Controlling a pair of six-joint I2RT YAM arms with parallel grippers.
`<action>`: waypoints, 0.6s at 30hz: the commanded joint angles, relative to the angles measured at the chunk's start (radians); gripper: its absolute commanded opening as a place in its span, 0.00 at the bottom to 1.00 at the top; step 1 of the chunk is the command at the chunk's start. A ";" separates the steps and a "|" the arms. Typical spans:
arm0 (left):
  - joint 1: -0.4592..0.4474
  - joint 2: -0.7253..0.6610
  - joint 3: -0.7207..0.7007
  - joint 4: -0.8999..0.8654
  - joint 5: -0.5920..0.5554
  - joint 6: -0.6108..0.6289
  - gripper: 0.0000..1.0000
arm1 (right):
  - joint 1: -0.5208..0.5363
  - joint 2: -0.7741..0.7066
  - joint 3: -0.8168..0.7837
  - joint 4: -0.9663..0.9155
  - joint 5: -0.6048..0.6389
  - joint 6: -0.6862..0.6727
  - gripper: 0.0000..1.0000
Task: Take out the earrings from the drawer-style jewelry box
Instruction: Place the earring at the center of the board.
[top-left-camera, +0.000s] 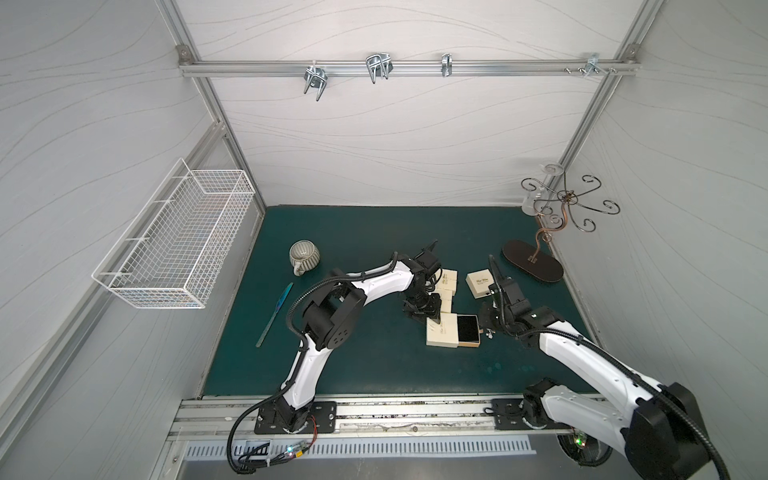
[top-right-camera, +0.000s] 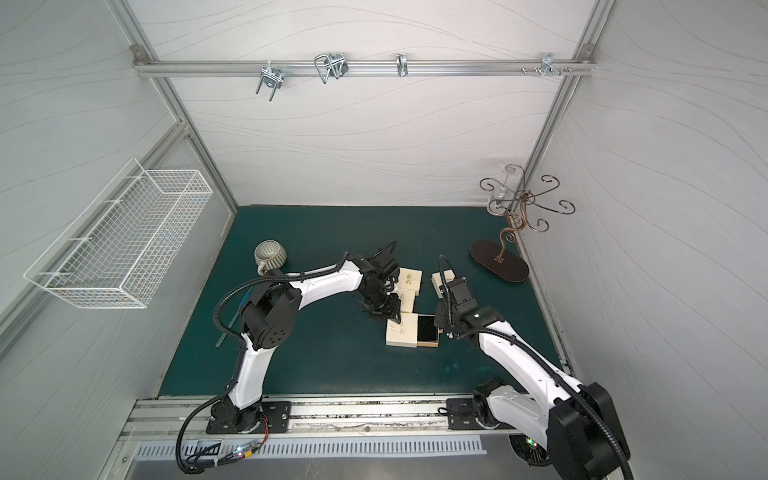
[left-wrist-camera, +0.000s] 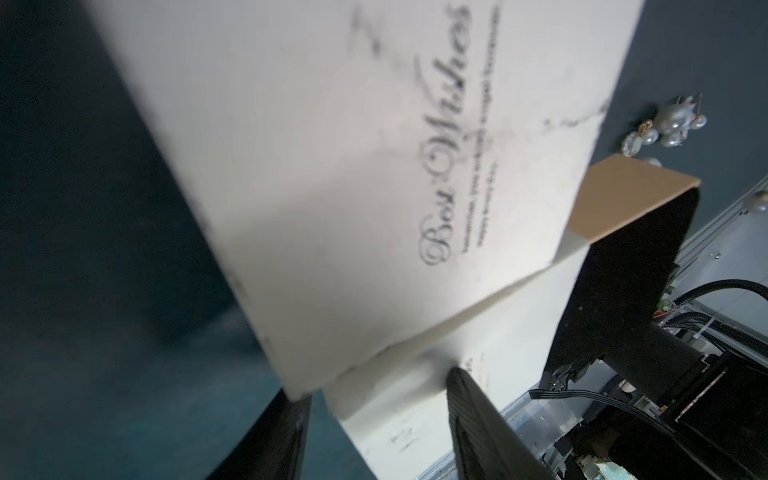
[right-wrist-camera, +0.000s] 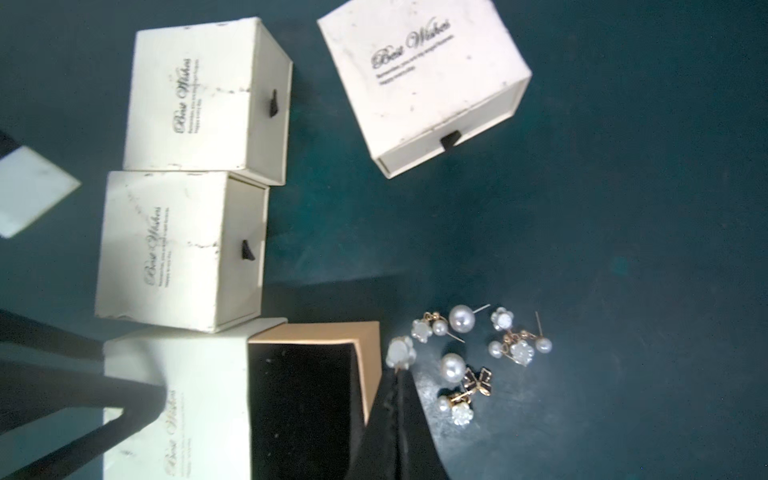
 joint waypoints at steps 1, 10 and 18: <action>-0.016 0.086 -0.022 -0.034 -0.102 0.008 0.55 | -0.045 -0.015 -0.015 -0.059 0.004 0.046 0.01; -0.020 0.084 -0.026 -0.036 -0.106 0.008 0.55 | -0.170 0.063 -0.018 -0.110 -0.041 0.086 0.05; -0.021 0.079 -0.028 -0.036 -0.108 0.011 0.55 | -0.218 0.143 0.001 -0.116 -0.093 0.092 0.19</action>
